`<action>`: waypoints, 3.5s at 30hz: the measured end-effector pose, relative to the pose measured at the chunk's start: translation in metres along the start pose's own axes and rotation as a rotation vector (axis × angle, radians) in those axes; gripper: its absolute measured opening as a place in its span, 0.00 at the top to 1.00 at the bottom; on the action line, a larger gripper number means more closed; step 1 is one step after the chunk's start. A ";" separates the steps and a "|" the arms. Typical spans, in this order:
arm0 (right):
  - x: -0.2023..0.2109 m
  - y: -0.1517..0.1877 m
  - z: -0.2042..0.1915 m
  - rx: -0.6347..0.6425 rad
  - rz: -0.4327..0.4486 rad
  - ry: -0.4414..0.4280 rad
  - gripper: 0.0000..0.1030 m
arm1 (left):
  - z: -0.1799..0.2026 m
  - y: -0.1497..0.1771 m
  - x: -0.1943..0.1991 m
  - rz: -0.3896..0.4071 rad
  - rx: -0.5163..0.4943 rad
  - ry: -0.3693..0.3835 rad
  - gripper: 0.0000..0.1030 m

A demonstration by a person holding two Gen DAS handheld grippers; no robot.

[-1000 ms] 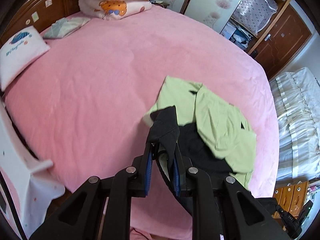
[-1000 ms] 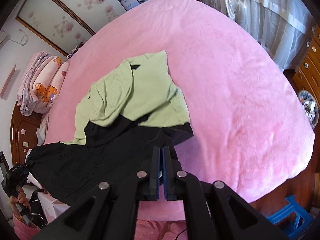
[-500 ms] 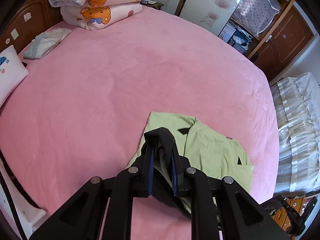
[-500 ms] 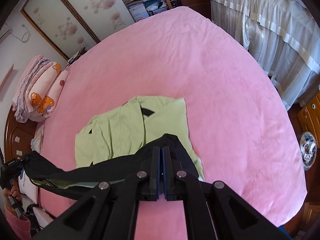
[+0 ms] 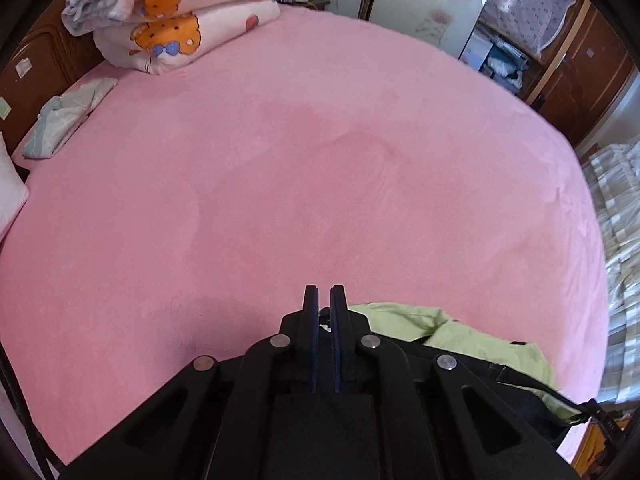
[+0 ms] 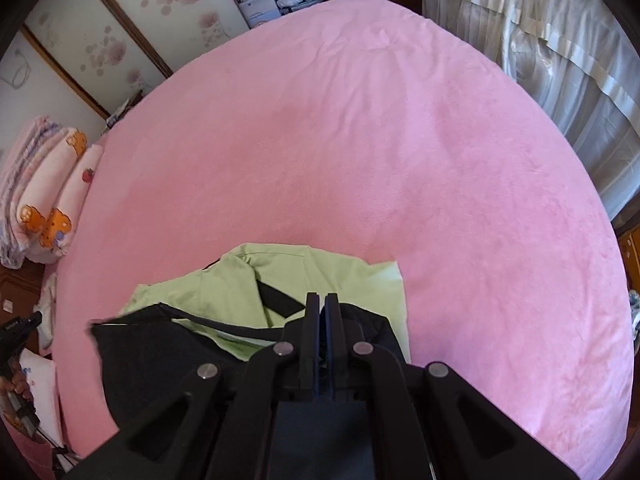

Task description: Fold large clothes

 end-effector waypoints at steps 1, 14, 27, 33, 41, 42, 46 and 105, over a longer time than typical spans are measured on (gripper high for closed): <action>-0.010 -0.002 -0.001 0.012 -0.001 0.016 0.99 | 0.001 0.002 -0.010 -0.013 -0.012 -0.003 0.96; -0.062 -0.047 0.036 0.003 0.040 0.097 1.00 | 0.027 0.043 -0.061 -0.087 -0.096 0.004 0.96; -0.038 -0.038 -0.009 0.118 0.035 0.001 1.00 | 0.065 0.064 -0.022 -0.071 -0.182 0.035 0.81; -0.013 -0.020 -0.028 0.128 0.069 0.001 0.90 | 0.069 0.077 0.011 -0.044 -0.187 0.063 0.37; 0.011 0.009 -0.051 0.070 0.127 -0.105 0.54 | 0.080 0.112 0.039 -0.022 -0.220 0.130 0.30; 0.013 0.013 -0.054 0.060 0.127 -0.114 0.52 | 0.081 0.117 0.040 -0.026 -0.221 0.141 0.30; 0.016 0.027 -0.065 0.002 0.131 -0.172 0.50 | 0.089 0.148 0.043 -0.062 -0.229 0.189 0.30; -0.063 0.211 -0.078 0.285 -0.163 -0.162 1.00 | 0.025 0.318 -0.061 -0.344 -0.244 0.162 0.99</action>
Point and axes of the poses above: each gripper's, at about its wrist camera, not at the fingertips, and x roughly against the way its jaws point, z to its right, y to its underside, the point moved 5 cm from there along -x, roughly the way its jaws point, and after that the axes turned 9 degrees about x, right-handed, at the moved point
